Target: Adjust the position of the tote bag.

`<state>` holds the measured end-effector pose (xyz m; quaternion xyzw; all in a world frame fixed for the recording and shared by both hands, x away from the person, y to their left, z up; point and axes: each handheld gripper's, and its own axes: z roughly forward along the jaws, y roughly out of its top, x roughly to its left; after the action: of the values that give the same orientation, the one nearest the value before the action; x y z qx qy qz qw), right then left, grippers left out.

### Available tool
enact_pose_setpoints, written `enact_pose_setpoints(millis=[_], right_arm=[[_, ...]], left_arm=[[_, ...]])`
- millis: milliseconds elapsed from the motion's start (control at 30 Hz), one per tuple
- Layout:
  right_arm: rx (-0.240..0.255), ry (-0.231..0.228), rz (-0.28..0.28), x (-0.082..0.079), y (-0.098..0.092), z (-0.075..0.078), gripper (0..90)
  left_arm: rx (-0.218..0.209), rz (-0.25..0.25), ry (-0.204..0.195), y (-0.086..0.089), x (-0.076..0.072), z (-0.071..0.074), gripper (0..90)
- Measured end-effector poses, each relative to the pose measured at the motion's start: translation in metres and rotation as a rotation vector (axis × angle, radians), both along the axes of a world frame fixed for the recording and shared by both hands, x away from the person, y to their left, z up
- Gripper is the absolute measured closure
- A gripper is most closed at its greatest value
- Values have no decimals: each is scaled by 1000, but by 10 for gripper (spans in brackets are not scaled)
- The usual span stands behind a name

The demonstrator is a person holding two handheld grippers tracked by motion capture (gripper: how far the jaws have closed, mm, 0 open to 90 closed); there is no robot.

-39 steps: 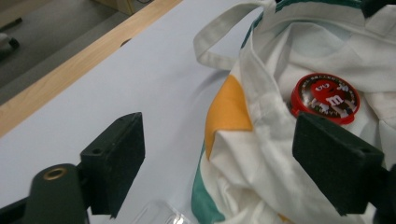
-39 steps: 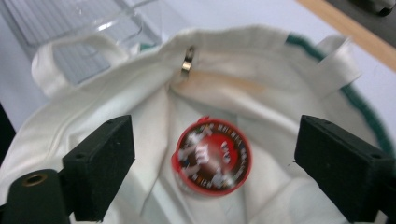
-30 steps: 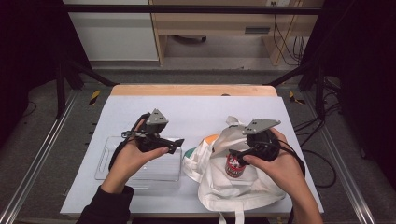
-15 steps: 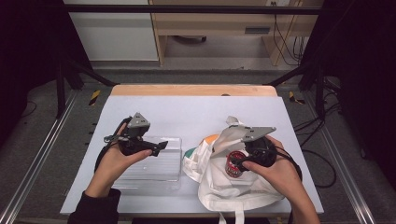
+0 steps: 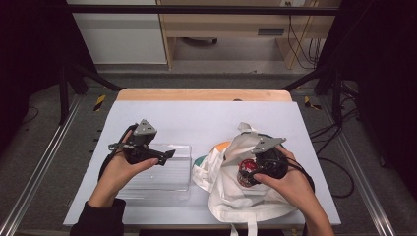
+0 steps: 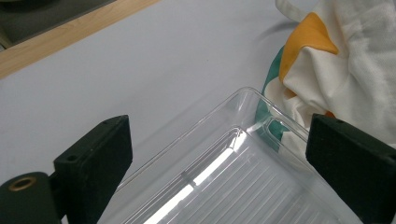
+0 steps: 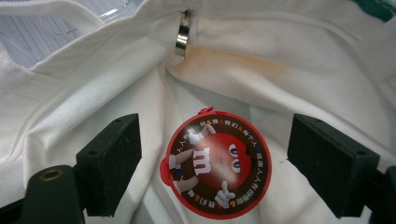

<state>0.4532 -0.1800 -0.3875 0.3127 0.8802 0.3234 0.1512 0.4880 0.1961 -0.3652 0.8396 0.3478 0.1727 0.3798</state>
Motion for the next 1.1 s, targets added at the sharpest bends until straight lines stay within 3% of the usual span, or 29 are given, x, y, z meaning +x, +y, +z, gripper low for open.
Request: enact_pose_setpoints(millis=[267,467,600,767,1100], right_arm=[[-25,13,29,1,3,-8,147],[-57,15,17,4,4,-15,139],[-51,26,6,7,4,-21,146],[-91,47,-1,8,6,-26,146],[-94,84,-23,13,6,-38,174]], left_arm=[[23,-17,7,-6,-1,-3,72],[22,-19,12,-7,-1,-4,72],[21,-17,12,-5,0,-4,72],[8,-3,7,-3,1,-4,78],[7,-2,8,-3,1,-5,80]])
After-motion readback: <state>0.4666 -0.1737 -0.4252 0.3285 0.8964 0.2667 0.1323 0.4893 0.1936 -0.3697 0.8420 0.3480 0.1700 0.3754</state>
